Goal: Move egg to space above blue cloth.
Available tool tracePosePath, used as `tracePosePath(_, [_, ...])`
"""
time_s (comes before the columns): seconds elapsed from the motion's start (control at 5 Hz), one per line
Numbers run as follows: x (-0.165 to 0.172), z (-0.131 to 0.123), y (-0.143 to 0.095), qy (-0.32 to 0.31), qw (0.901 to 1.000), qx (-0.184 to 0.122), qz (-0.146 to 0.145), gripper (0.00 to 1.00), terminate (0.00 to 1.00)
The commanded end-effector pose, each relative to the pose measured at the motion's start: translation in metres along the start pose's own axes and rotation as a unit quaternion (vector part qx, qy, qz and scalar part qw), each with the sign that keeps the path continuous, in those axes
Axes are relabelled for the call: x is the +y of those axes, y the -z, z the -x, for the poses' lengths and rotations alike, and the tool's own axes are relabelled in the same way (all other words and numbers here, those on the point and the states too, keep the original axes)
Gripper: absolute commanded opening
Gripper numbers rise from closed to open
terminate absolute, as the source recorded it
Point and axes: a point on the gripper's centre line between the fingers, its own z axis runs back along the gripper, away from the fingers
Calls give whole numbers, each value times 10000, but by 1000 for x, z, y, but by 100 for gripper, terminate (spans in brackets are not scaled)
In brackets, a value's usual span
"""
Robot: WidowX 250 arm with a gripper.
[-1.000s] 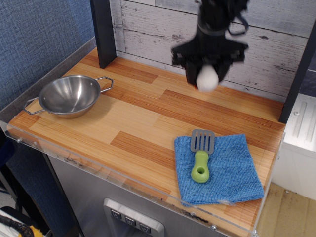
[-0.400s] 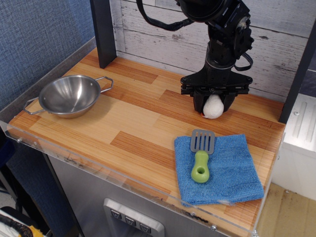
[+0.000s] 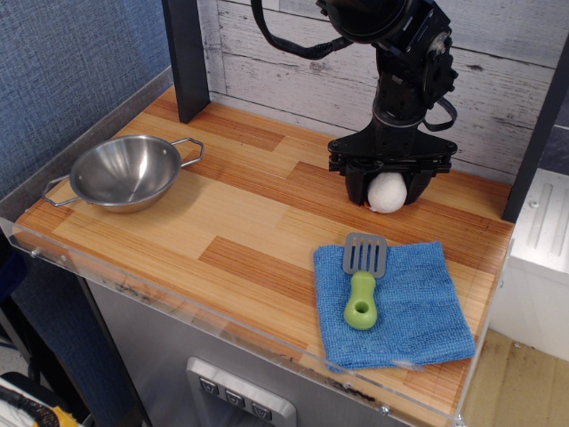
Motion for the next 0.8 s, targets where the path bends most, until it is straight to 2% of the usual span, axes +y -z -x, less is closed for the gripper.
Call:
tracePosePath(0.0, [17, 5, -21, -225, 9996, -193, -29, 100, 0])
tracePosePath(0.2, [20, 2, -27, -438, 9987, -256, 97, 100, 0])
tracePosePath(0.4, [24, -3, -46, -581, 9973, -380, 222, 100, 0])
tracePosePath(0.6, [29, -8, -74, -640, 9959, -511, 381, 100, 0])
